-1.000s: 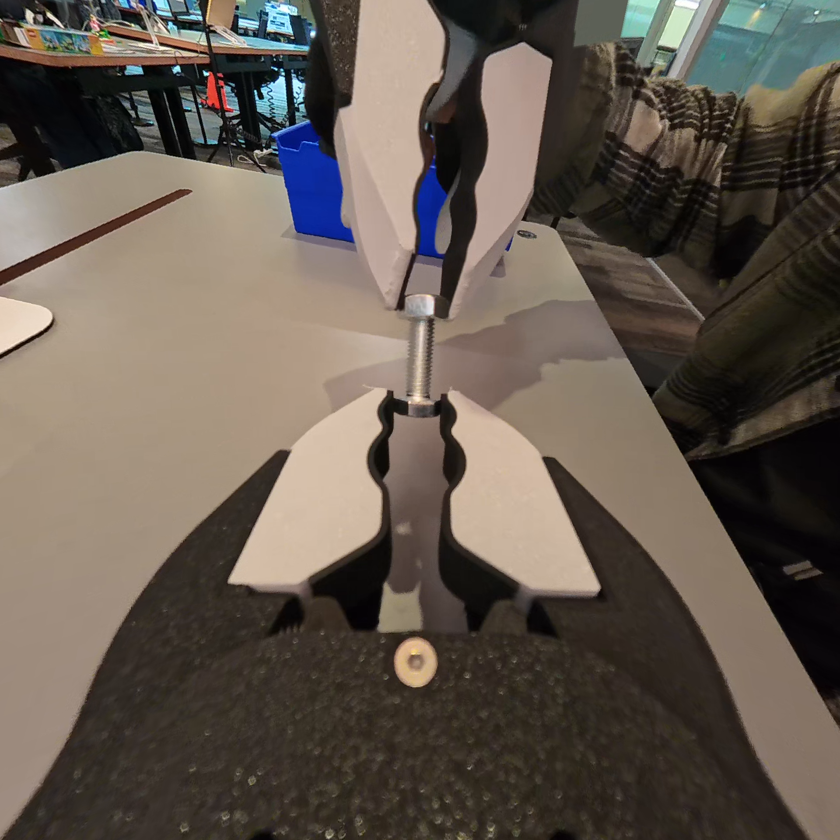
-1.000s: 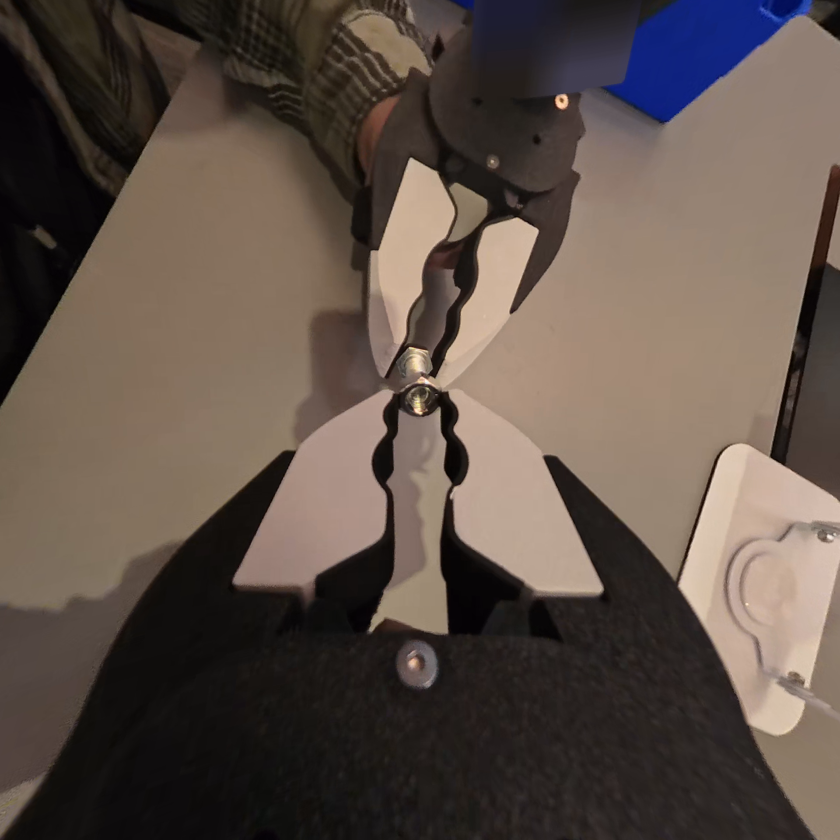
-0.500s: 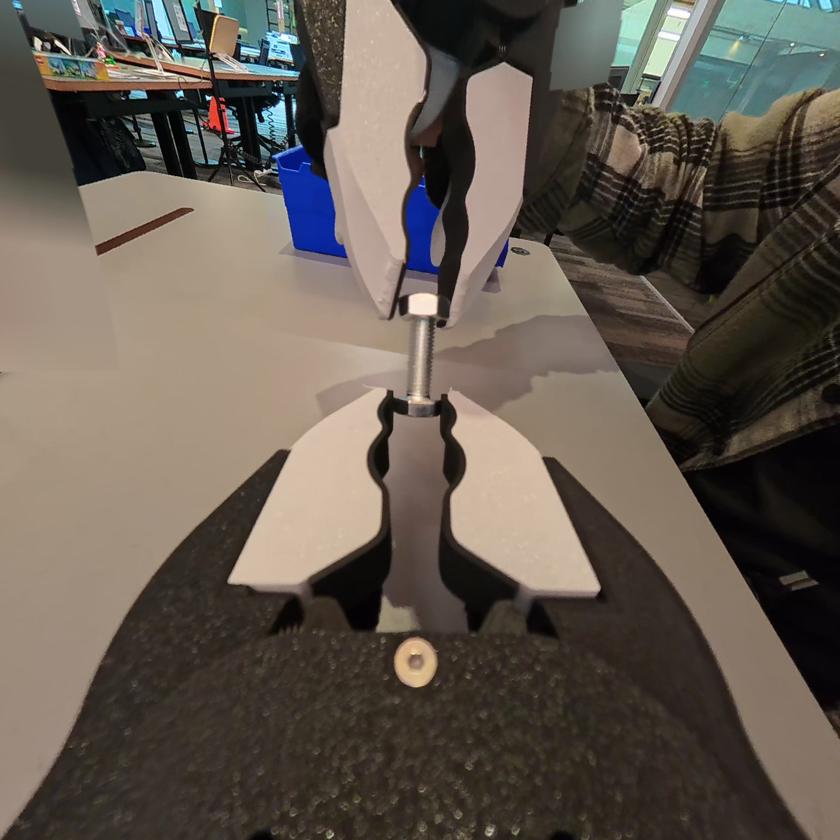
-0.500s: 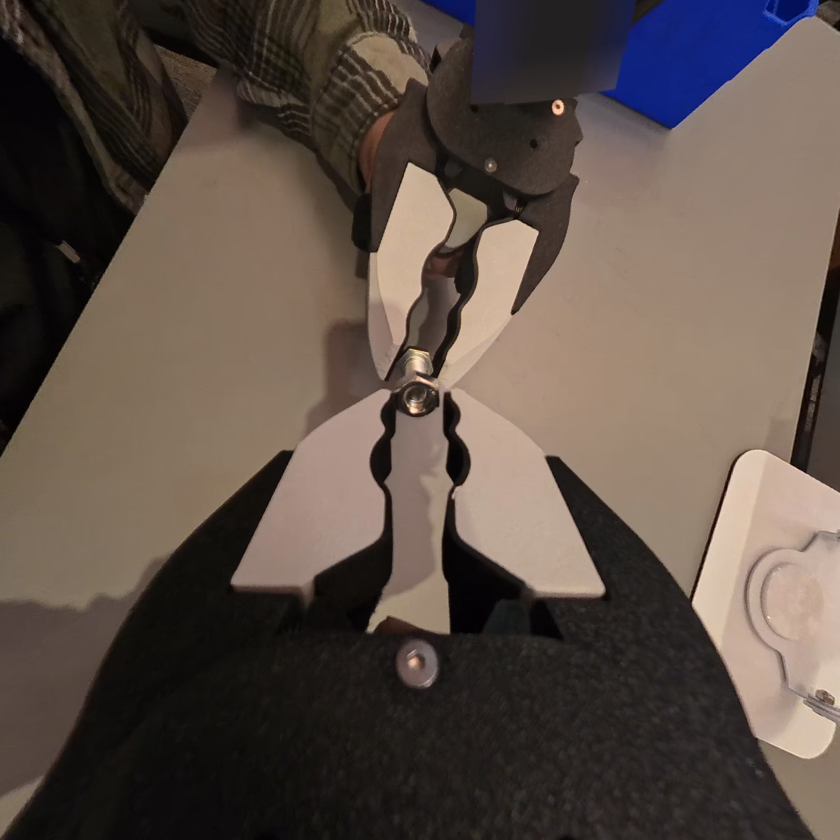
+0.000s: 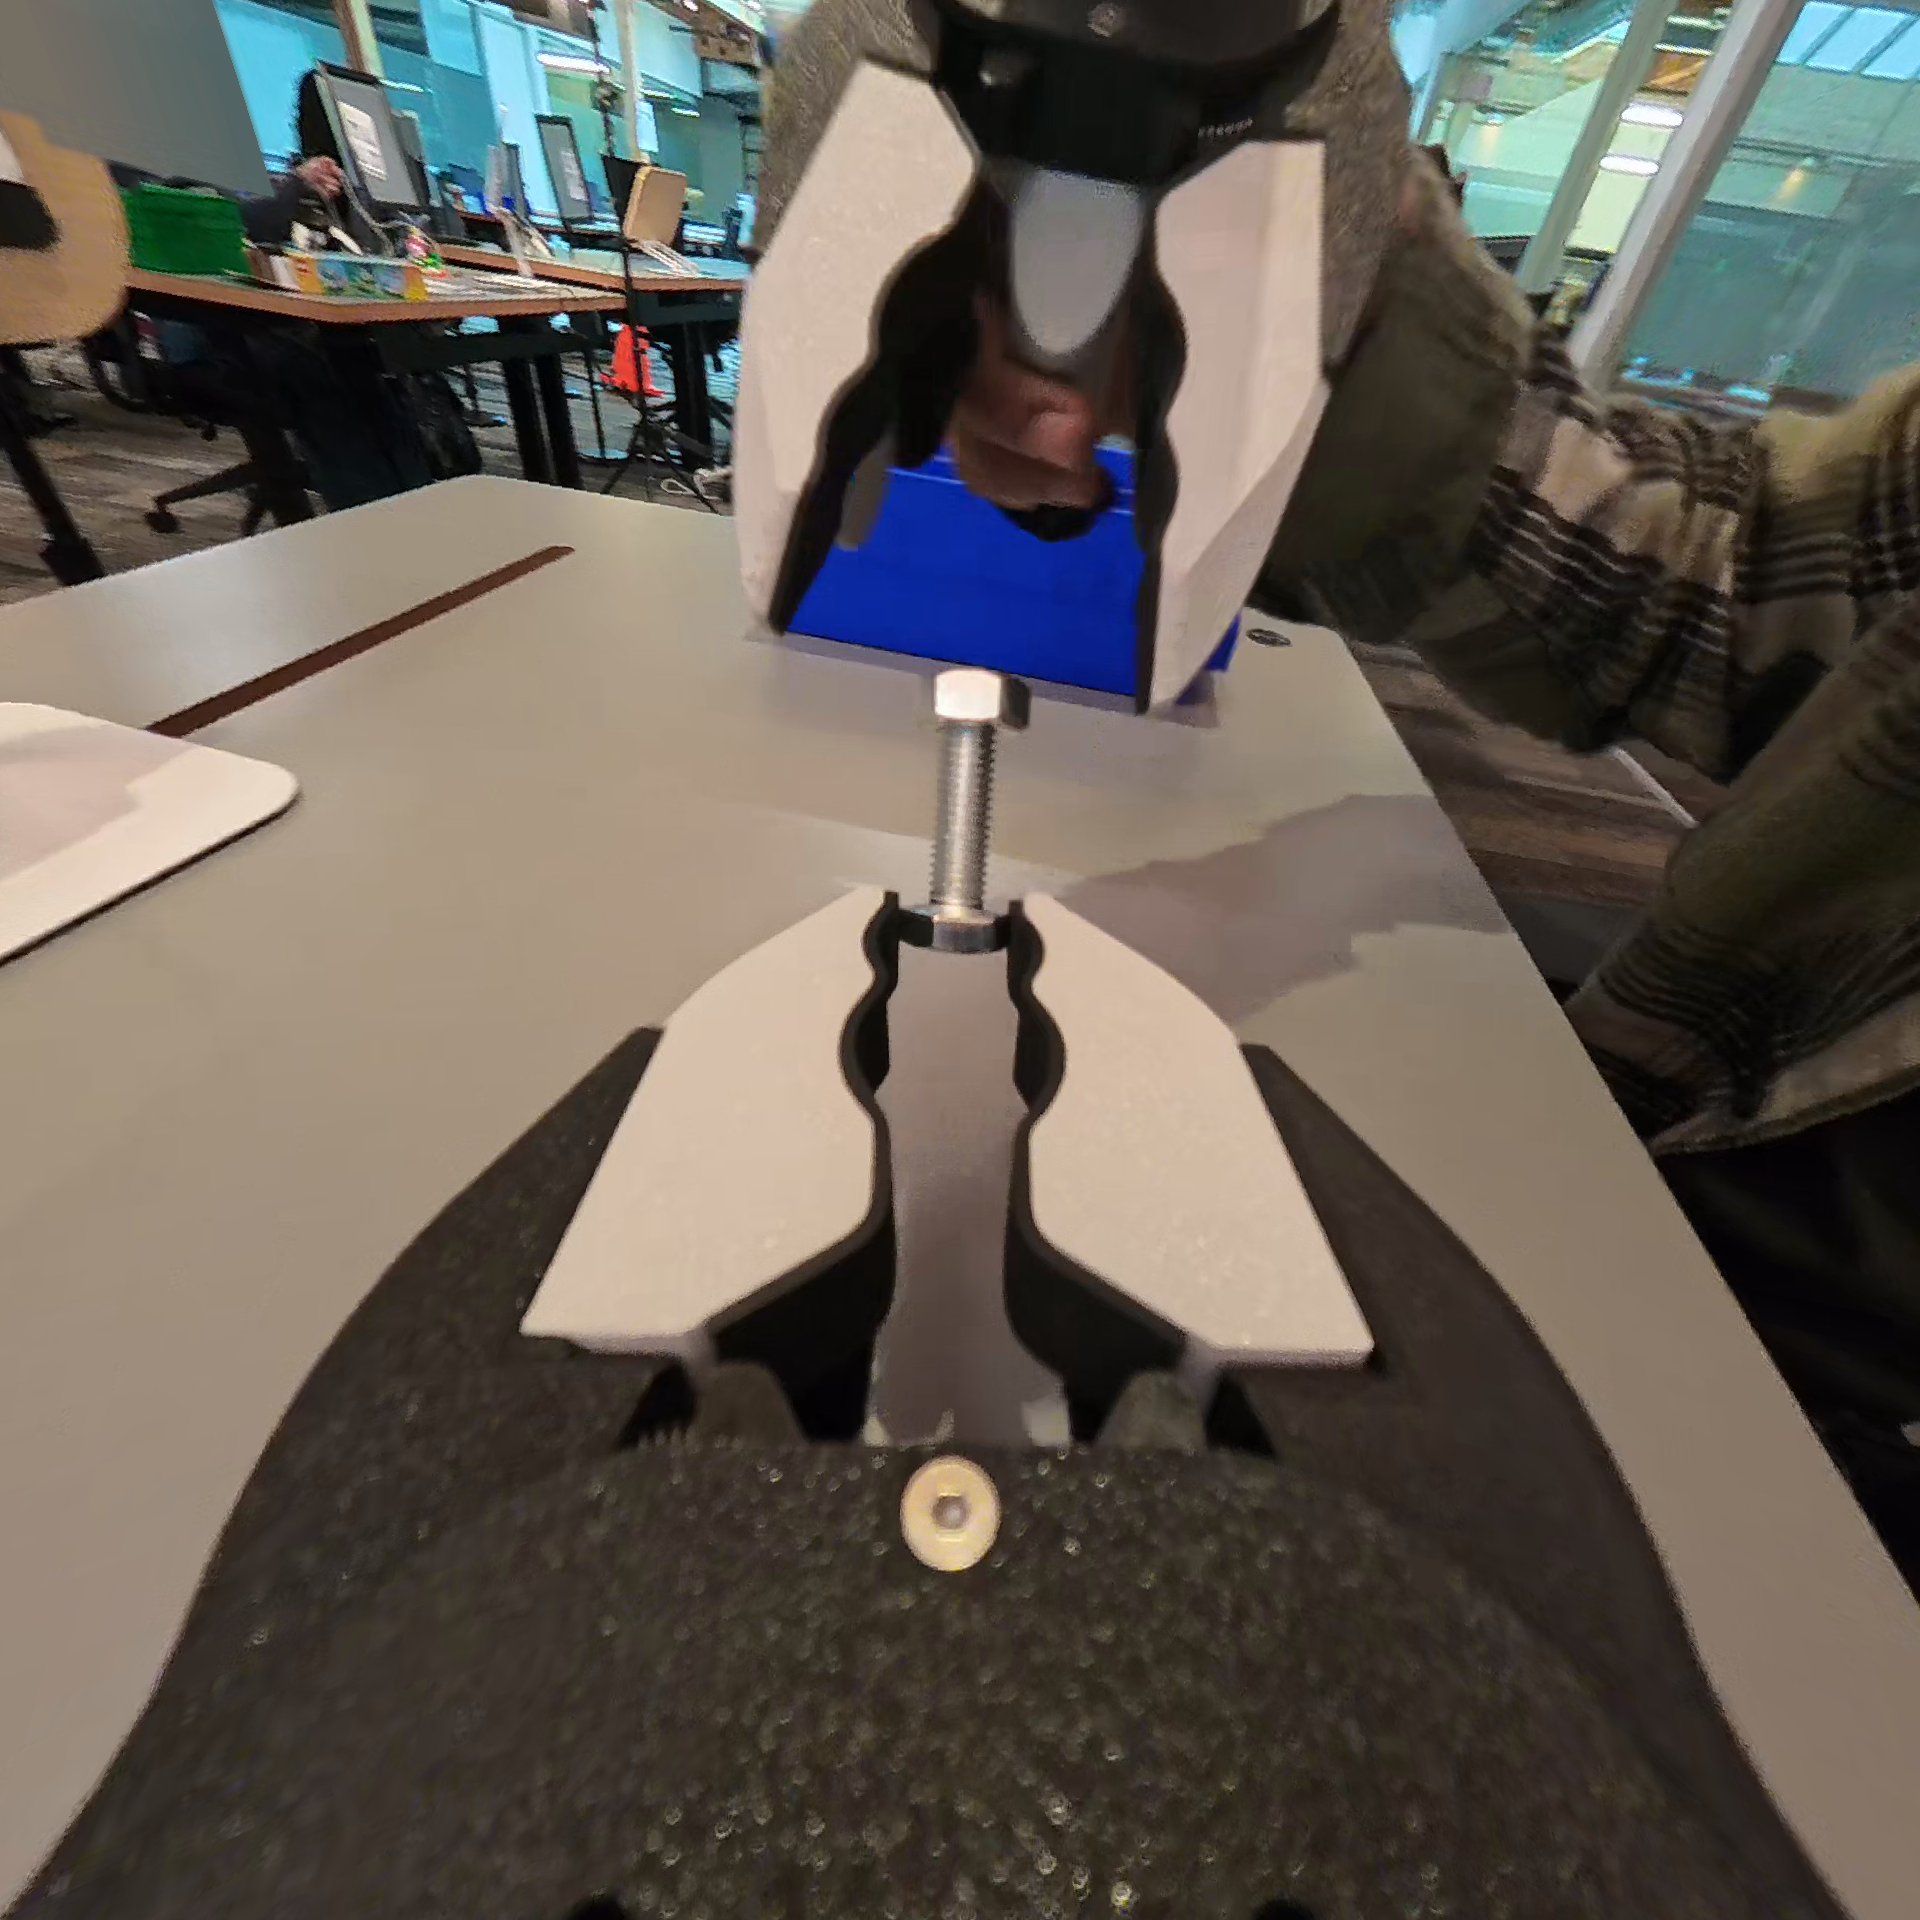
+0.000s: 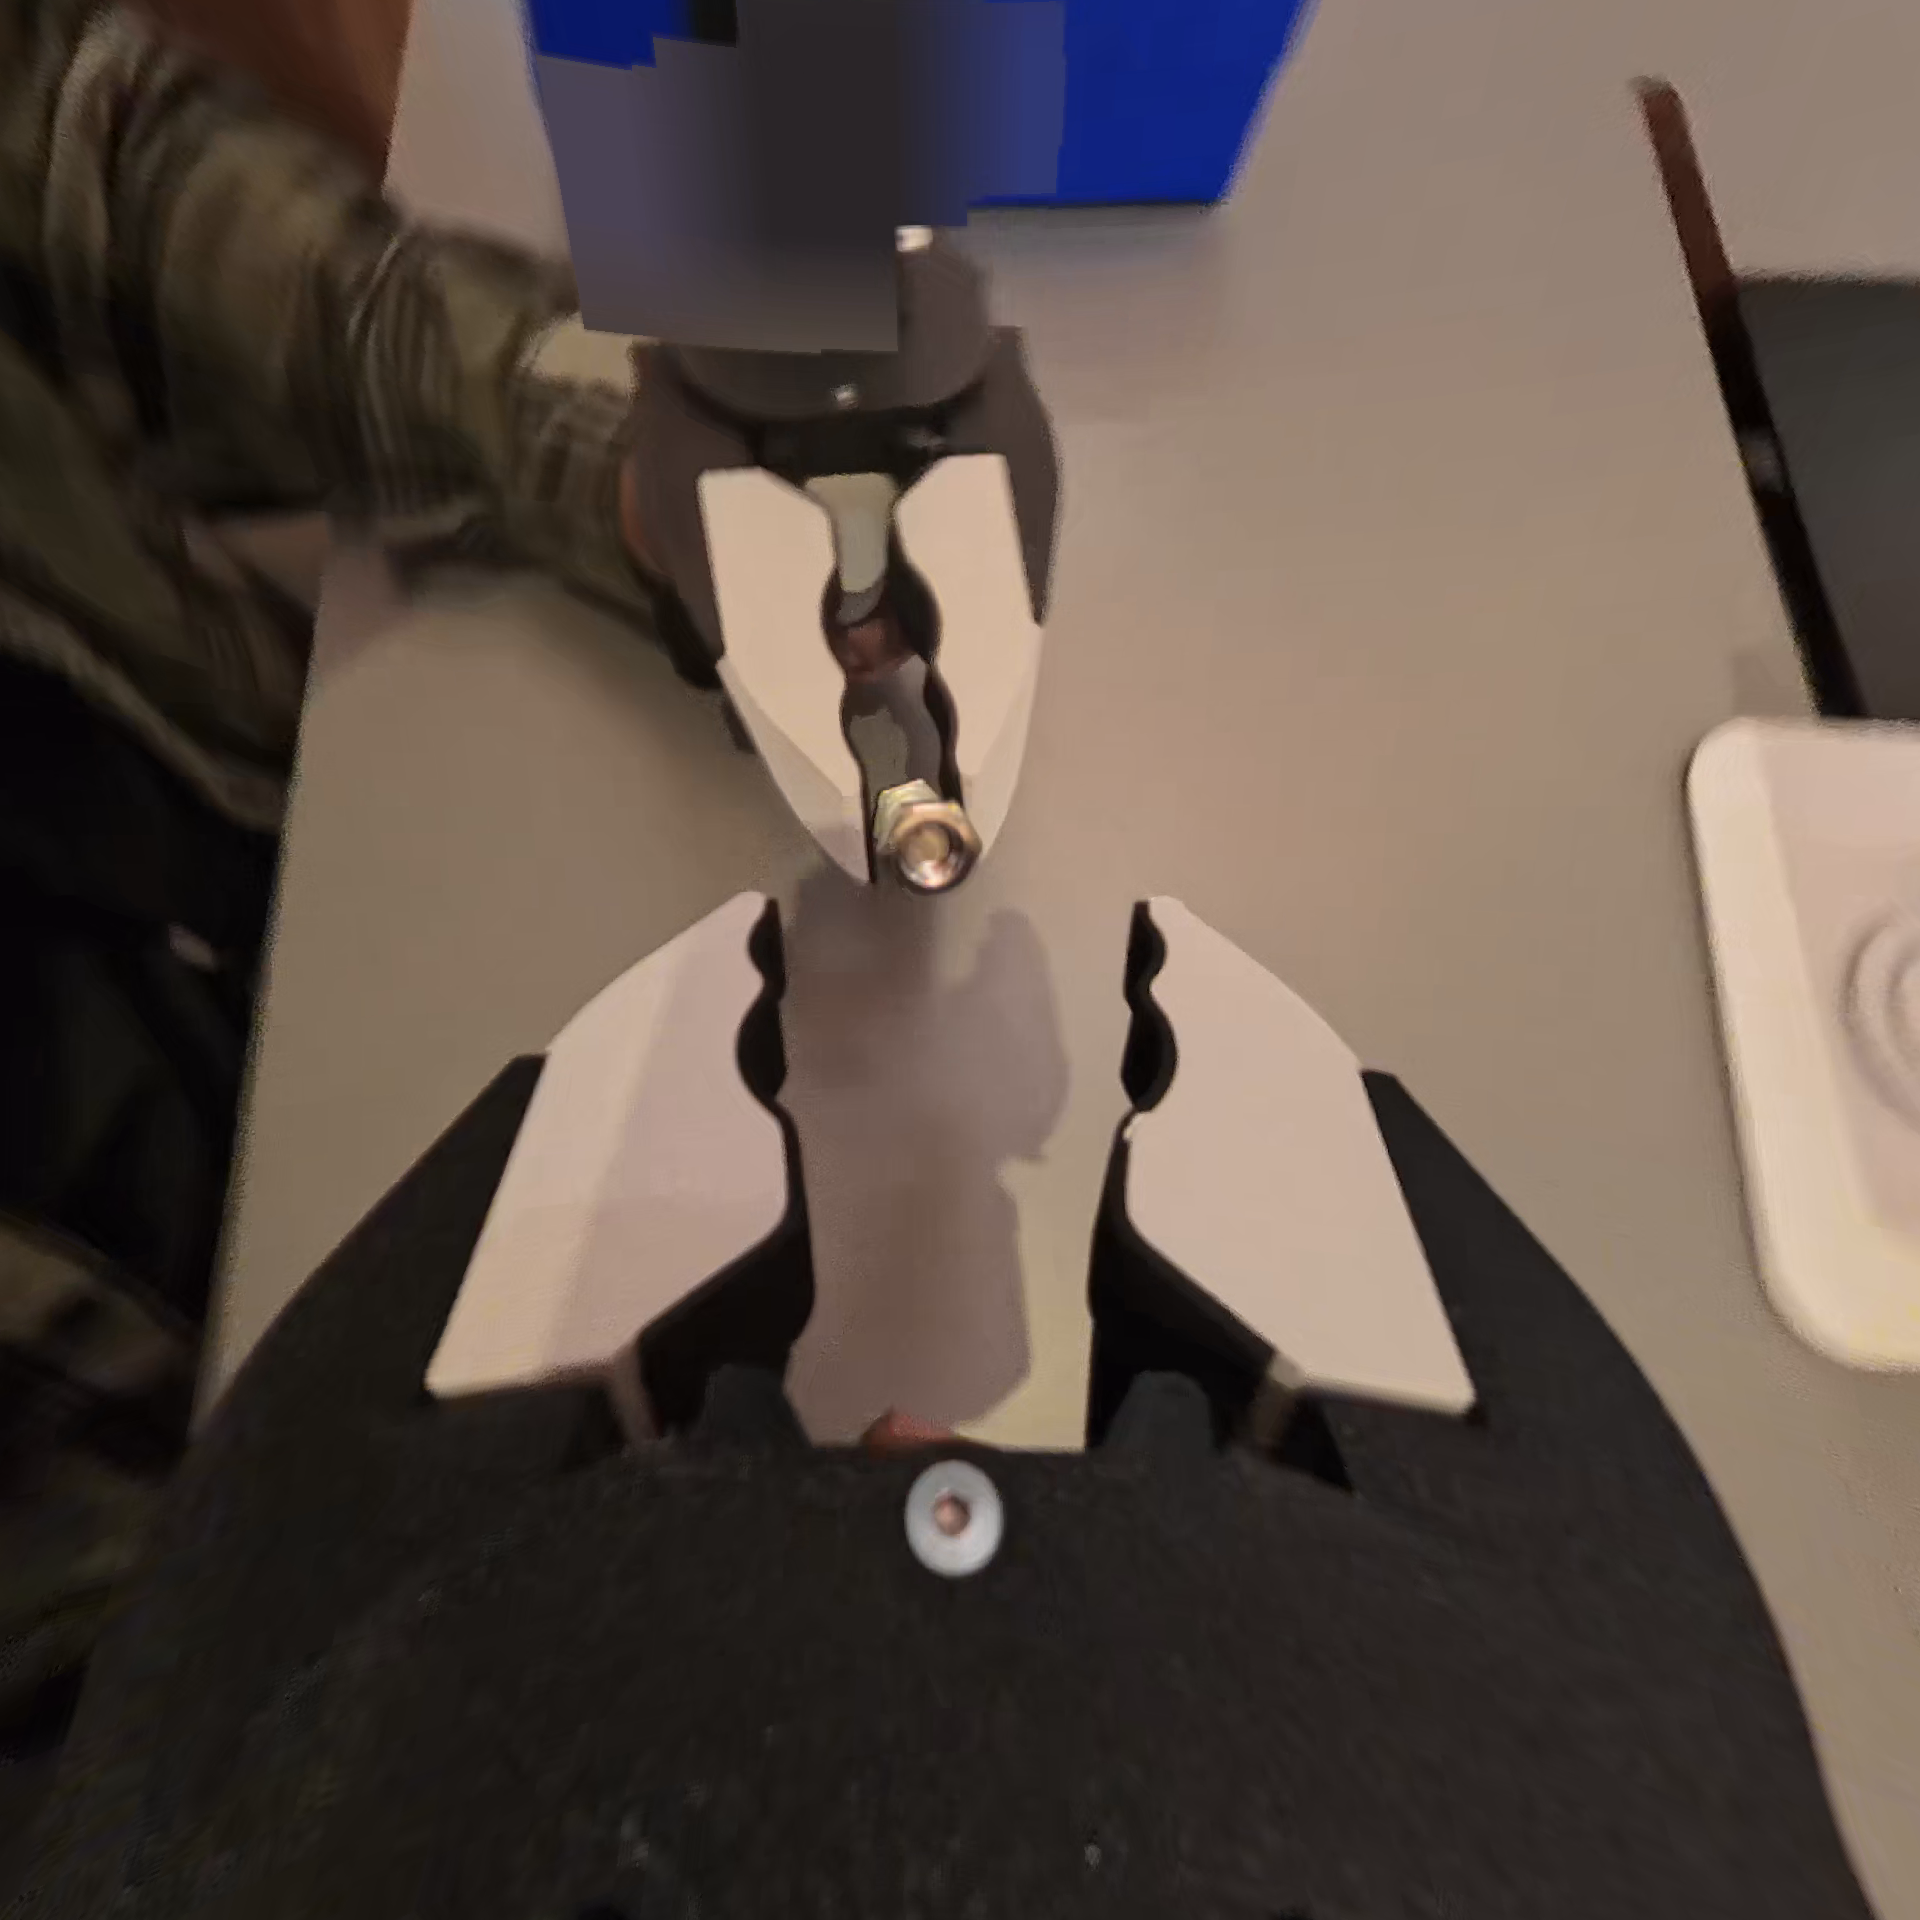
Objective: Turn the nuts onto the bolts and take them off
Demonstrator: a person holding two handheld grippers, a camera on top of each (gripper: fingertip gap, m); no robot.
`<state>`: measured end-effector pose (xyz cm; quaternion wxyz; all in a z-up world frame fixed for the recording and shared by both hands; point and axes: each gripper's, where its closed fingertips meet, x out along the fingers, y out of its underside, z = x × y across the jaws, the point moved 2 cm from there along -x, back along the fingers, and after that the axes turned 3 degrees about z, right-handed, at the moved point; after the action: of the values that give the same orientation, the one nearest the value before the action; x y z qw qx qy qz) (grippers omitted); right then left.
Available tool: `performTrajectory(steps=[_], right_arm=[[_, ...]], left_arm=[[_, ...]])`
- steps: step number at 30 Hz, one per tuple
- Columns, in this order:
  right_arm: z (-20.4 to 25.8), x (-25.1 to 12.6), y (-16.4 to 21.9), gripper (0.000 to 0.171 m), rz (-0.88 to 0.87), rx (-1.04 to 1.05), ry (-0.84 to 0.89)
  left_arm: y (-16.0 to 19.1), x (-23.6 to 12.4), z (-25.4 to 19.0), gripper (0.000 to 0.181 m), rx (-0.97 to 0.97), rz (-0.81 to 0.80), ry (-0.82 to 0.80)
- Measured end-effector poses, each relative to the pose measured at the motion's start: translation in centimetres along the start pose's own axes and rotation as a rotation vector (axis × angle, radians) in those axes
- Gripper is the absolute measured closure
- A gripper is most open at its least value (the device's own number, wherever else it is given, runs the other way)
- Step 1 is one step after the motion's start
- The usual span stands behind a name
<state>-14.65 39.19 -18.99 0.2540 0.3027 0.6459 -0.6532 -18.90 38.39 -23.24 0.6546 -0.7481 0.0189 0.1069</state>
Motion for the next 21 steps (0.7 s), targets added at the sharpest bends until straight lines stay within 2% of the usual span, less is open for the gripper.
performTrajectory(steps=[3,4,5,7,11,13,16,18,21], right_arm=[[0.2,-0.6,-0.1,0.112,-0.125,0.436,-0.032],[0.5,-0.6,-0.2,0.118,-0.18,0.56,-0.074],[0.7,-0.6,-0.3,0.124,-0.239,0.662,-0.123],[0.7,-0.4,-0.3,0.123,-0.295,0.773,-0.166],[0.3,0.8,0.3,0.117,-0.197,0.785,-0.133],[0.1,1.2,0.2,0.119,-0.164,0.782,-0.123],[0.0,1.8,0.2,0.13,-0.105,0.76,-0.125],[0.2,2.1,0.0,0.148,-0.084,0.746,-0.159],[0.1,2.3,0.1,0.152,-0.045,0.685,-0.179]], left_arm=[[-0.1,-0.3,0.9,0.162,0.003,-0.01,-0.068],[0.0,-0.4,1.1,0.162,0.004,-0.01,-0.089],[0.0,-0.4,1.3,0.162,0.005,-0.008,-0.104],[0.2,-0.3,1.3,0.162,0.008,0.001,-0.112],[0.4,0.1,1.1,0.162,0.03,0.024,-0.115],[0.5,0.2,1.0,0.162,0.039,0.031,-0.116],[0.4,0.1,1.0,0.162,0.044,0.031,-0.119],[0.4,0.1,1.0,0.162,0.042,0.029,-0.115],[0.4,0.0,1.0,0.162,0.042,0.031,-0.112]])
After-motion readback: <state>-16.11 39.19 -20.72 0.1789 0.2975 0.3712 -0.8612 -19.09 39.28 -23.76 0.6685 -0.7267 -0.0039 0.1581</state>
